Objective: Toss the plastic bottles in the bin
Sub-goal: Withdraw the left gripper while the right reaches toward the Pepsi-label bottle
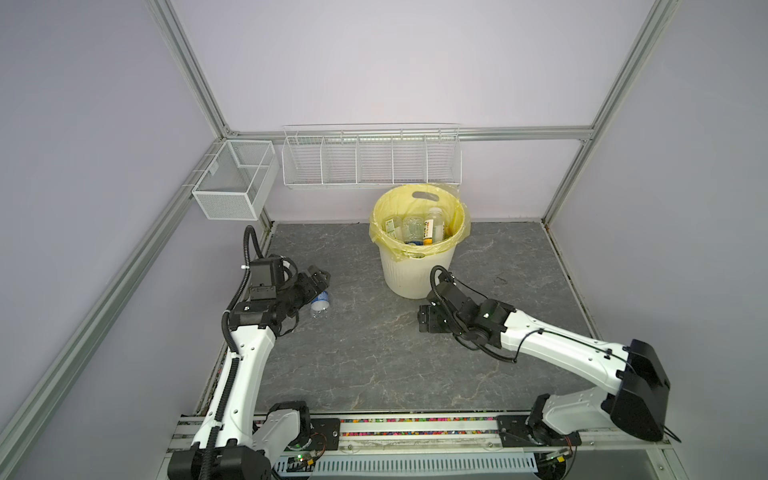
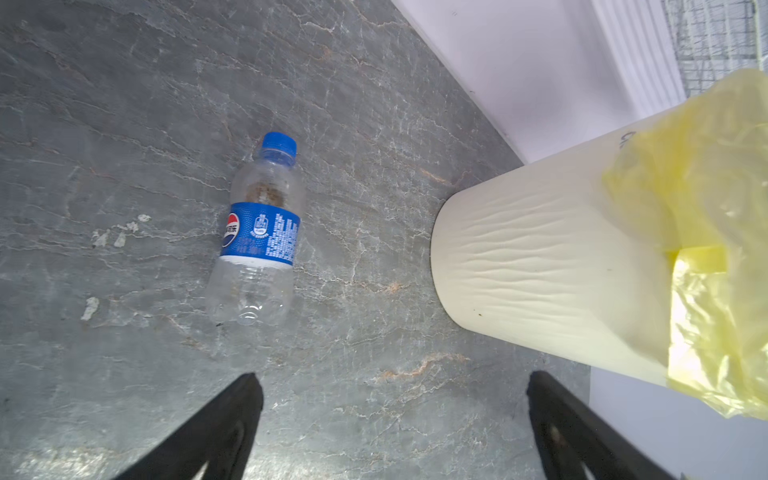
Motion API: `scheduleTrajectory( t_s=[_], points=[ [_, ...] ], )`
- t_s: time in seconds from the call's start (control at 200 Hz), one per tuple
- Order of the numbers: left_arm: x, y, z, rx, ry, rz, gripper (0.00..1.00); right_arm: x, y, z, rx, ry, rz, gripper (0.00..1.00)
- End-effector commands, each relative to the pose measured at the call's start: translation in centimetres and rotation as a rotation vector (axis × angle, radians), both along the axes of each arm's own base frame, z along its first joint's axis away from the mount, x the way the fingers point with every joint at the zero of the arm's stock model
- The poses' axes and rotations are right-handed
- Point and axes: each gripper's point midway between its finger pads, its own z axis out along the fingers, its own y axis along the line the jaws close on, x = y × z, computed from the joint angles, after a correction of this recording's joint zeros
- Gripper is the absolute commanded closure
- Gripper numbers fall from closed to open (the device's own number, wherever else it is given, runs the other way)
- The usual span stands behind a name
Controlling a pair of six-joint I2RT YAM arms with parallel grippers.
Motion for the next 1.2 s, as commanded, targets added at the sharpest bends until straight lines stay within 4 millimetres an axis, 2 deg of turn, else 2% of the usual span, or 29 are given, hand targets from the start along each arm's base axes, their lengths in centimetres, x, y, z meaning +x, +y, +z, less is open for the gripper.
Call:
scheduleTrajectory(
  t_s=[0.0, 0.14, 0.315, 0.64, 1.194],
  points=[
    [-0.9, 1.2, -1.2, 0.060, 0.033, 0.019, 0.01, 0.5, 1.9, 0.6, 0.031, -0.017, -0.005, 0.12],
    [-1.8, 2.7, -2.8, 0.101, 0.094, 0.073, 0.01, 0.5, 4.3, 0.4, 0.024, -0.010, 0.028, 0.12],
    [-2.7, 3.3, -4.3, 0.109, 0.141, 0.086, 0.01, 0.6, 7.3, 0.0, 0.021, -0.002, 0.070, 0.12],
    [-4.0, 4.7, -6.0, 0.012, 0.182, 0.130, 0.01, 1.6, 12.7, -0.9, 0.042, 0.020, 0.140, 0.12],
    [-4.4, 7.3, -3.7, 0.032, 0.167, 0.256, 0.01, 4.0, 22.0, -2.4, 0.150, 0.048, 0.247, 0.12]
  ],
)
